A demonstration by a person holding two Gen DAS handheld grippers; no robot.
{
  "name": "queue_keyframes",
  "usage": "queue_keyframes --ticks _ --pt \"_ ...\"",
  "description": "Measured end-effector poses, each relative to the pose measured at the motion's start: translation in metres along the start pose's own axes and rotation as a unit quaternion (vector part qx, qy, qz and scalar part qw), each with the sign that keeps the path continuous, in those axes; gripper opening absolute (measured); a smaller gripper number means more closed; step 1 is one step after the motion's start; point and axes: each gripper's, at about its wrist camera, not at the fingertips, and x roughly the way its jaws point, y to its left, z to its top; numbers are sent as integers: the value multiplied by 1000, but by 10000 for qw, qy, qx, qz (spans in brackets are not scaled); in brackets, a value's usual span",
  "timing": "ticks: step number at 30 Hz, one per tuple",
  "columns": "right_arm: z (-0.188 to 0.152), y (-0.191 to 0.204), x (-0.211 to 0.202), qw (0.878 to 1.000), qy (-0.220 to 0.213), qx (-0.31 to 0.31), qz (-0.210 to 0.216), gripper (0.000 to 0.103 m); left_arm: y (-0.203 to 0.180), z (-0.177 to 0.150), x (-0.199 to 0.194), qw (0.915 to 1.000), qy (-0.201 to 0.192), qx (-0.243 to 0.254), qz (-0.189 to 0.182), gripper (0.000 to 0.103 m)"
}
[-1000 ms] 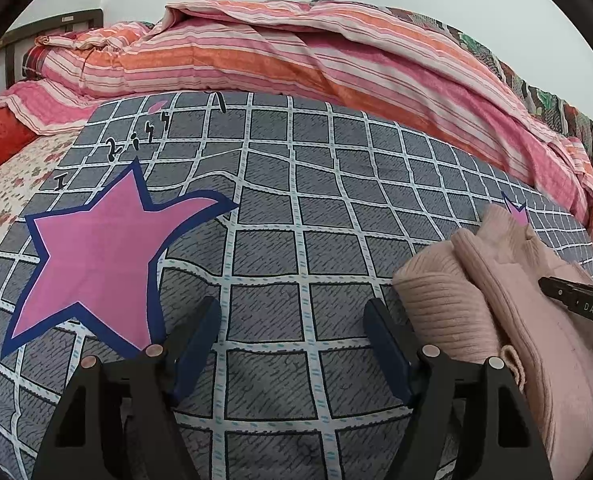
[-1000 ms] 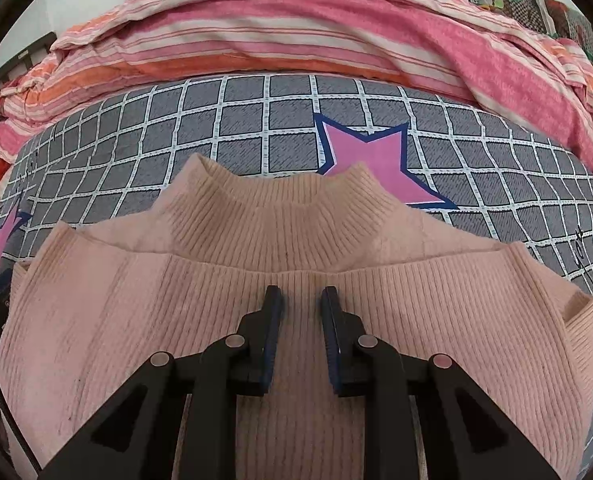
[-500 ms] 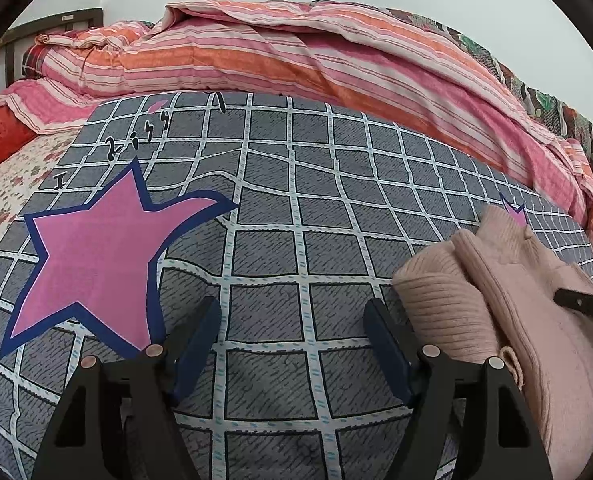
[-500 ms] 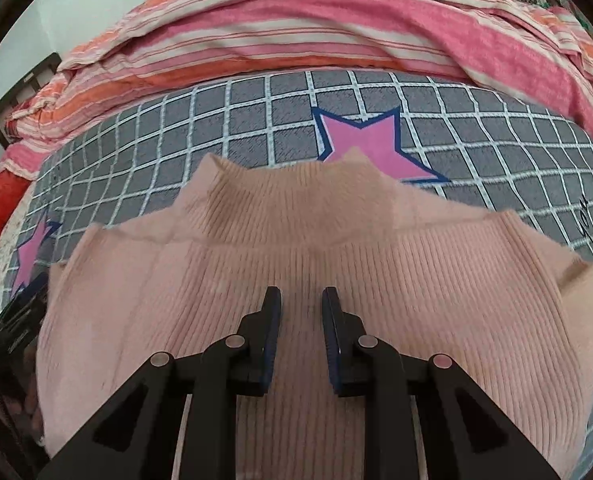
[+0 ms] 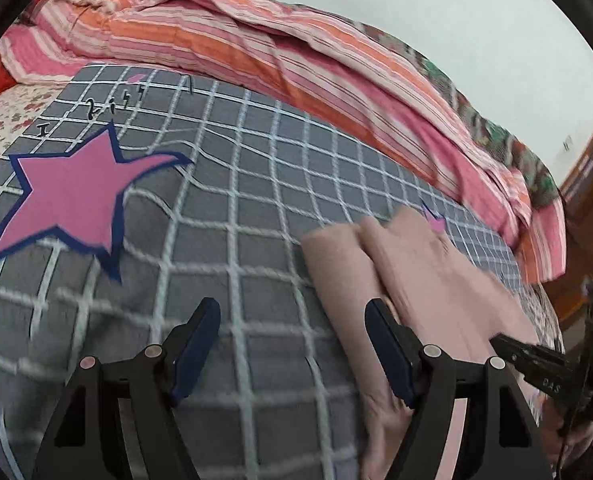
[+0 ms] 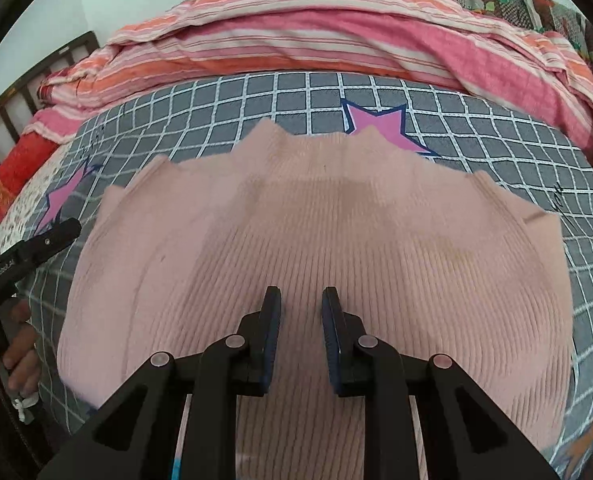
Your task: Fold small clothes
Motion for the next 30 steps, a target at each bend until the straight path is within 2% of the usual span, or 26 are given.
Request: queue_keyframes --ticks 9,14,24,28,30 --pt "-44 8 -23 9997 -151 -138 -92 21 -9 -43 -27 9994 176 -87 -280 73" --pt "-76 5 -27 9998 -178 -45 37 21 -8 -66 -43 9989 213 -210 -366 73" --pt "-93 -5 -36 9986 -253 207 407 21 -14 -94 -54 9972 317 -371 -567 73" --pt "-99 -9 -42 9983 -211 223 496 10 -21 -103 -52 9962 301 -414 -706 74" --pt "-102 -15 -46 9976 -185 279 610 9 -25 -106 -49 9961 295 -439 -701 74"
